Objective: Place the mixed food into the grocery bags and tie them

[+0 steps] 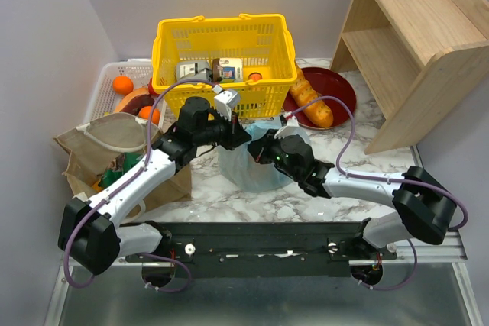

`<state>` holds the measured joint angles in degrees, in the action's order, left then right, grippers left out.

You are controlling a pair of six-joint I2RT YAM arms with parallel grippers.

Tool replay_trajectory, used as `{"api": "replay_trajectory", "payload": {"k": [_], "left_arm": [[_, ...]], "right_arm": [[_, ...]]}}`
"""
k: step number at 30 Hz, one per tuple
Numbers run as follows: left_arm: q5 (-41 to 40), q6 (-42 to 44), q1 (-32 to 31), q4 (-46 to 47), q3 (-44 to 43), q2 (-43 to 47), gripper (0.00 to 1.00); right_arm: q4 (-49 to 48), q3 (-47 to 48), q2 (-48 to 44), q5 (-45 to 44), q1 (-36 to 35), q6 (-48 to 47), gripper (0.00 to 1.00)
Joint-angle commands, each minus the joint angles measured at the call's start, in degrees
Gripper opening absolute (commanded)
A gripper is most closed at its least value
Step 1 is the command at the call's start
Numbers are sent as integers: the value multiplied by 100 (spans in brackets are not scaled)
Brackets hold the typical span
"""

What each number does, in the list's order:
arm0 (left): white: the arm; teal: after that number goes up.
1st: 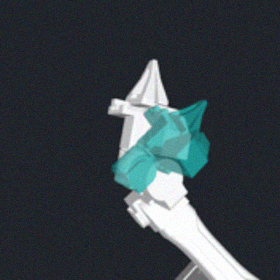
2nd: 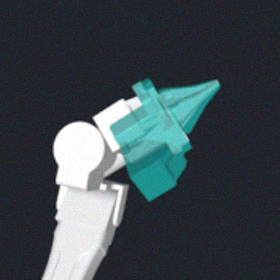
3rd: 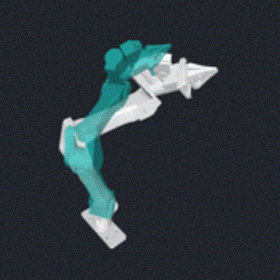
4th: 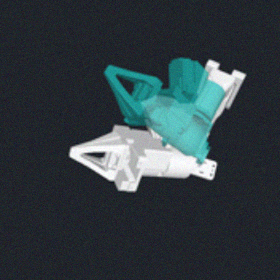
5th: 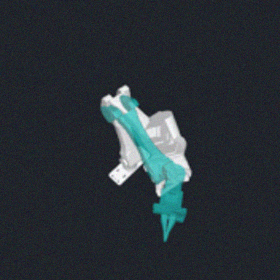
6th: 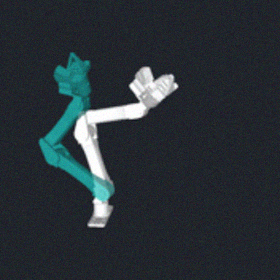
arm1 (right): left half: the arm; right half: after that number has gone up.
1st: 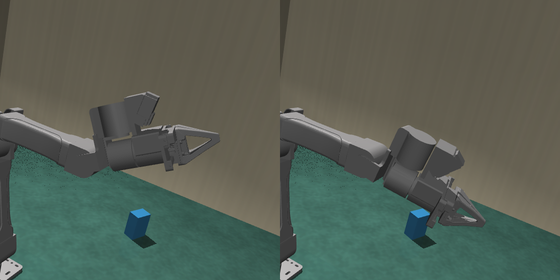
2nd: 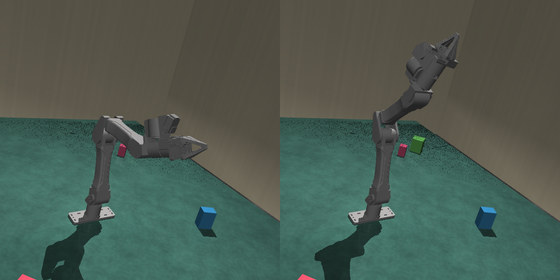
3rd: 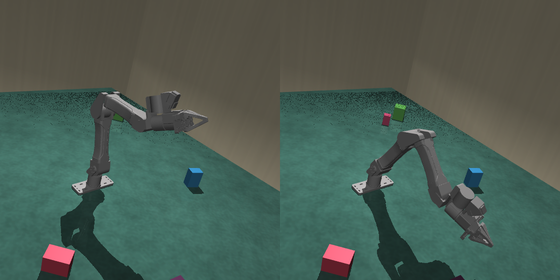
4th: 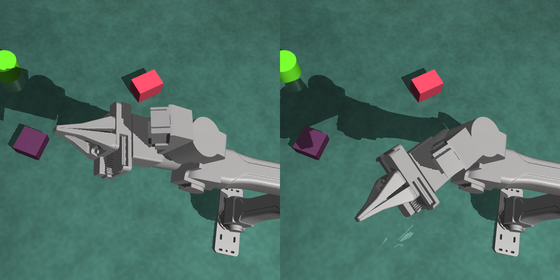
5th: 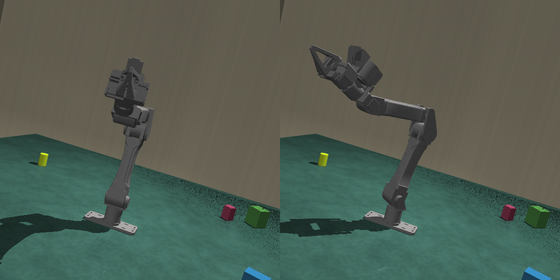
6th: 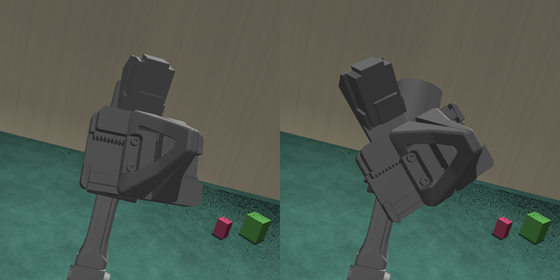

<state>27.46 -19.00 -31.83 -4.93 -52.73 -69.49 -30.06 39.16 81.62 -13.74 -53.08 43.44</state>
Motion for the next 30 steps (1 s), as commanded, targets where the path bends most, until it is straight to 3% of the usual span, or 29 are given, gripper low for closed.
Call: {"api": "replay_trajectory", "payload": {"k": [1,10,16,19,30], "left_arm": [[-66,248,46,62,-273,103,0],[-373,213,63,-17,-273,15,2],[-391,-94,72,88,-326,-169,36],[-259,-182,72,141,-369,-301,43],[-110,-148,72,-499,-695,-793,44]], "right_arm": [[414,31,143,486,26,-196,1],[361,-224,-208,512,17,-319,1],[317,-224,-217,574,-18,-371,1],[282,-198,-182,591,-18,-406,1],[185,-224,-191,504,-36,-486,1]]}}
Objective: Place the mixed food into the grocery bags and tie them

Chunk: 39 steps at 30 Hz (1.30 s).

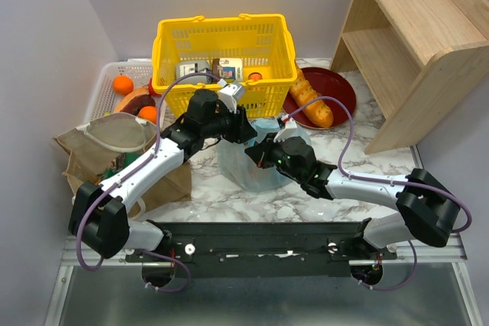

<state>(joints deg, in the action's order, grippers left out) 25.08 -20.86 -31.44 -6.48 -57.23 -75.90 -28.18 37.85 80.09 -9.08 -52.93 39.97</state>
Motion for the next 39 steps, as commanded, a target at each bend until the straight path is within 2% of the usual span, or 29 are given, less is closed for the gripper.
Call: {"api": "replay_trajectory", "payload": {"k": [1,6,9,10,12,15,16,18,19,20,22,25,27,29,30,31,33,34,37,38,39], "left_arm": [[146,64,33,-397,-271,-179,44],[558,109,33,-582,-385,-382,38],[909,152,24,-582,-420,-461,23],[989,196,24,-582,-420,-470,13],[1043,363,24,-556,-412,-417,2],[1034,679,24,-512,-411,-242,0],[1017,767,24,-521,-420,-198,0],[990,1152,33,-608,-499,-66,0],[1025,1276,33,-644,-534,-22,0],[1051,1443,33,-679,-561,48,0],[1260,1837,41,-819,-648,93,0],[1744,2338,50,-1013,-780,137,0],[2298,2516,50,-1144,-894,163,0],[2606,2796,50,-1363,-1052,120,0],[2842,2946,42,-1826,-1305,84,0],[2905,3043,33,-2031,-1439,40,0],[2994,3386,-2,-2574,-1754,-21,0],[3029,3465,-28,-2691,-1826,-13,0],[3125,3703,-186,-3069,-2090,-4,0],[3152,3764,-248,-3157,-2151,-4,0],[3169,3878,-292,-3349,-2308,-4,0]], "right_arm": [[-12,-102,-38,21,-51,-147,1],[6,-76,-12,-15,-51,-200,1],[58,-41,33,-41,-60,-235,1],[85,-49,33,-50,-60,-244,1],[137,-58,-28,-76,-60,-331,6],[252,-137,-343,-199,-51,-603,27],[226,-311,-528,-173,-51,-726,47],[42,-558,-950,-120,-60,-1218,61],[59,-820,-1552,-164,-60,-1341,67],[111,-918,-1863,-208,-51,-1525,81],[488,-1033,-2888,-383,-42,-1763,96],[1480,-674,-3596,-873,88,-2282,96],[1971,-270,-3896,-675,413,-2625,92],[2255,72,-3766,245,1133,-2730,84],[2534,492,-3608,693,1396,-2861,83],[2694,722,-3423,1550,1834,-2915,81],[3262,1501,-2662,2460,2215,-3160,76],[3345,1698,-2431,3203,2434,-3240,74],[3504,2417,-1491,3982,2664,-3644,68],[3626,2629,-1262,4637,2700,-3793,64],[3801,2805,-1051,4870,2717,-4099,61]]}}
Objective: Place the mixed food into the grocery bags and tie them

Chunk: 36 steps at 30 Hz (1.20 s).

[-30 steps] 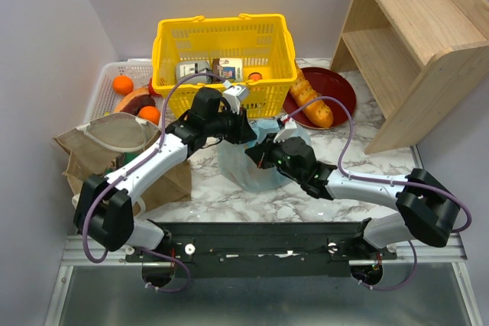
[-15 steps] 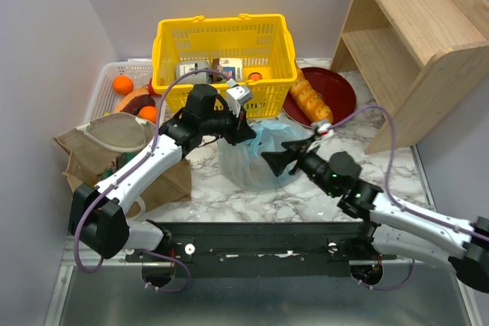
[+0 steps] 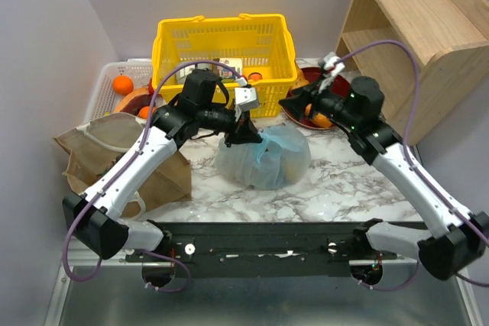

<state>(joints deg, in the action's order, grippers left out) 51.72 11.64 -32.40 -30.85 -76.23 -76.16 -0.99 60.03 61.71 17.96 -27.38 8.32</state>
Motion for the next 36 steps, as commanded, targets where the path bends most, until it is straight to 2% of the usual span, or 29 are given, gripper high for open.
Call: {"api": "replay_trajectory", "payload": {"k": [1,5,7,8,14,18,24,32,35,36], "left_arm": [[531,681,-214,-1010,-489,22,0],[401,910,-302,-1125,-674,145,0],[277,989,-310,-1064,-657,207,0],[190,1024,-310,-1011,-613,250,0],[13,1016,-310,-308,-86,506,0],[-14,885,-319,332,221,620,0],[-83,989,-337,702,327,637,0],[-1190,1200,-346,2056,1311,1103,0],[-1638,1043,-416,2565,1750,1322,0],[-1883,851,-459,2723,2021,1462,0]], "right_arm": [[1110,737,1216,2403,171,-1094,59],[1522,1256,2053,3904,180,-1788,47],[1523,1204,2213,4363,180,-1956,45],[1506,1143,2318,4644,145,-1991,40],[1313,660,2407,5577,-100,-2133,34],[1111,501,2599,5692,-382,-2106,33],[1031,510,2864,6026,-611,-2062,31],[812,-17,2416,6106,-611,-1852,26],[154,-394,2310,5992,-611,-1308,26],[-526,-517,2267,5896,-611,-854,26]]}}
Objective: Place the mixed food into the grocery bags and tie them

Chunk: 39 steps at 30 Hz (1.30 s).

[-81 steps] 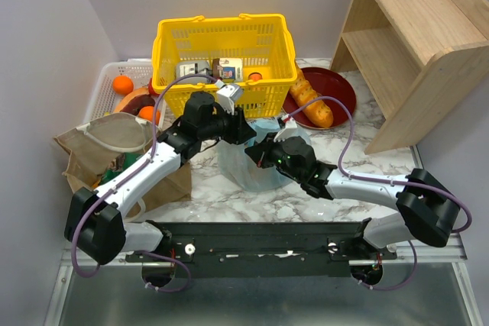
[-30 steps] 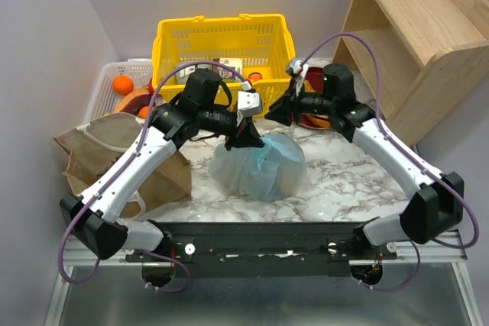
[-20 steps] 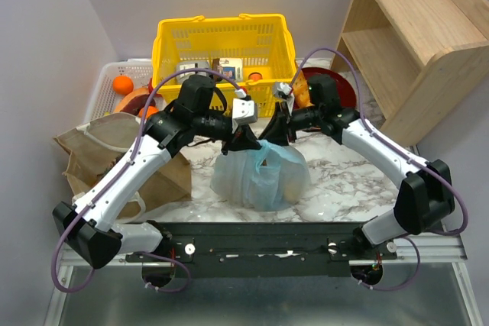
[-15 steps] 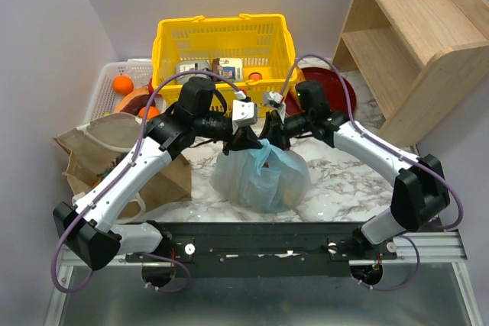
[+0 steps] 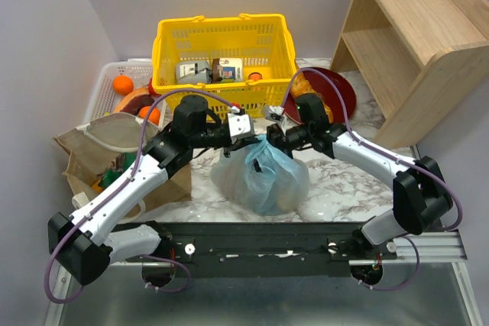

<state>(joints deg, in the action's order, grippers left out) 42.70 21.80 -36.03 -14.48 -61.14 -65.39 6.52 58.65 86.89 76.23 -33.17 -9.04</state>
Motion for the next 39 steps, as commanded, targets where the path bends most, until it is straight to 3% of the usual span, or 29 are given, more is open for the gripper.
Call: {"api": "replay_trajectory", "payload": {"k": [1,7,9,13,26,32,39], "left_arm": [[-1148,-307,-149,1418,681,464,0],[-2422,-1035,-765,2404,1701,790,0],[-2494,-1361,-809,2660,1982,860,0],[-2968,-1609,-976,3169,2387,975,0],[-4488,-2154,-1187,4207,3179,1142,0],[-4919,-2425,-1266,4629,3425,1221,0],[-4990,-2856,-1354,4639,3486,1256,0]], "right_arm": [[-1529,-564,-260,-10,-32,1130,26],[-4314,-1338,-182,-459,-32,3134,25],[-5234,-1628,-103,-670,-32,3730,24],[-6276,-1954,47,-907,-49,4383,23],[-6102,-2104,12,-1348,-383,4568,22],[-6795,-2341,135,-1364,-515,5087,18],[-7042,-2517,188,-2497,-603,5000,24]]}}
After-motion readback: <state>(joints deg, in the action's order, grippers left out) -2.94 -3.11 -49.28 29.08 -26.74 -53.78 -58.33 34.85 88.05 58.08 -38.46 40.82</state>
